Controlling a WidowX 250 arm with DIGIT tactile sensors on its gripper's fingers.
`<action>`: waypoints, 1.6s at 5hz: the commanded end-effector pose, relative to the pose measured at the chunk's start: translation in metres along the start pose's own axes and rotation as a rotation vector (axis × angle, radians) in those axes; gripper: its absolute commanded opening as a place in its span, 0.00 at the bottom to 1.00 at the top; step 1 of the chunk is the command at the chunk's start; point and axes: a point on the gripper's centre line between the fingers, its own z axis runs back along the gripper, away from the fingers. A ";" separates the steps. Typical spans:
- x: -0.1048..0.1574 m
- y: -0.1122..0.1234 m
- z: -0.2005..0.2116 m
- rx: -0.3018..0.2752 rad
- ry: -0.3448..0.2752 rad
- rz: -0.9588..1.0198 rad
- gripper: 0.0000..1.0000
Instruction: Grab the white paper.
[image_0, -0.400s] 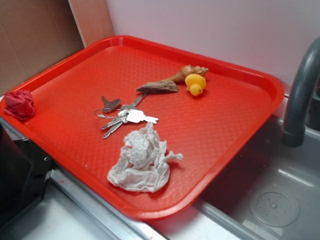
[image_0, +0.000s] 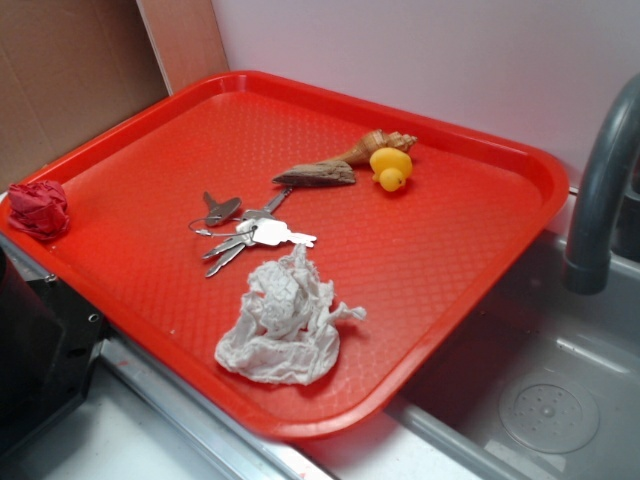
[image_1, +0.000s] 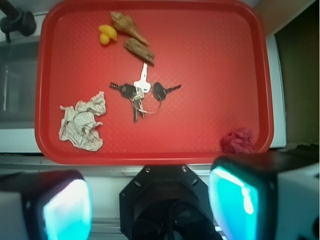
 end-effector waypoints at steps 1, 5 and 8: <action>0.012 -0.088 -0.074 -0.243 -0.084 0.482 1.00; 0.022 -0.121 -0.140 -0.161 0.051 0.349 1.00; 0.037 -0.092 -0.202 0.155 0.129 0.268 1.00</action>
